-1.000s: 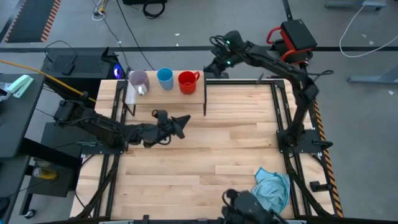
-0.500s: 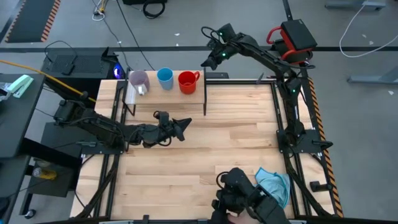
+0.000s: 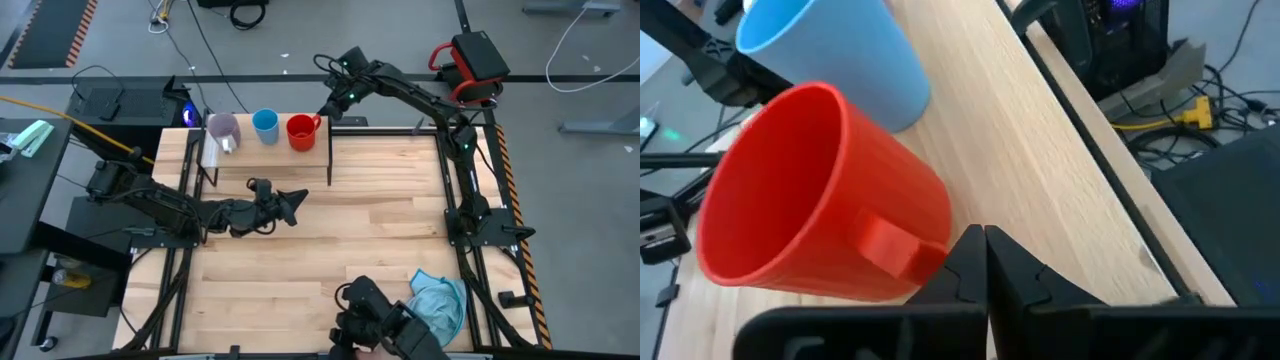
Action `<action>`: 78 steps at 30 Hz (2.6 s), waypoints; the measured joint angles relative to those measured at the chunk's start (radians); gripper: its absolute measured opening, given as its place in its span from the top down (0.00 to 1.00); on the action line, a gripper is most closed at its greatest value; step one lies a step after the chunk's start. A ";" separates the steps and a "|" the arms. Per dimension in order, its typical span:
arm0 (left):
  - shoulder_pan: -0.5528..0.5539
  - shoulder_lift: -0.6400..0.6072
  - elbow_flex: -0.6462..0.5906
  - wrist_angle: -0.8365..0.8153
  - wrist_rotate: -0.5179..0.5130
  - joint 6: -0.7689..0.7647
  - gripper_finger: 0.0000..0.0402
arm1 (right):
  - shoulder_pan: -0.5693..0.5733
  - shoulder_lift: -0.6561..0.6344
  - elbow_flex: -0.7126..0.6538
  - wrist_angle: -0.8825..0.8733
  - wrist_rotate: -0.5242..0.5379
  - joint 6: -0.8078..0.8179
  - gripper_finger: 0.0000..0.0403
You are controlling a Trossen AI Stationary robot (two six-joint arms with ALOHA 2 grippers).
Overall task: Stack small to large cups/mugs on shelf
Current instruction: Put the red mug on the shelf
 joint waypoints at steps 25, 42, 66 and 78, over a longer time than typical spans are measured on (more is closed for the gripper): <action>0.120 0.000 0.001 -0.134 -0.254 -0.068 0.96 | 0.077 -0.040 0.000 -0.142 0.104 -0.063 1.00; 0.300 -0.046 0.000 -0.242 -0.087 -0.132 0.96 | 0.088 -0.040 0.000 -0.110 0.115 -0.096 1.00; 0.436 -0.043 0.000 -0.235 0.096 -0.155 0.95 | 0.173 -0.040 0.000 -0.225 0.160 -0.122 1.00; 0.445 -0.043 0.000 -0.233 0.106 -0.155 0.96 | 0.251 -0.040 0.000 -0.253 0.189 -0.120 1.00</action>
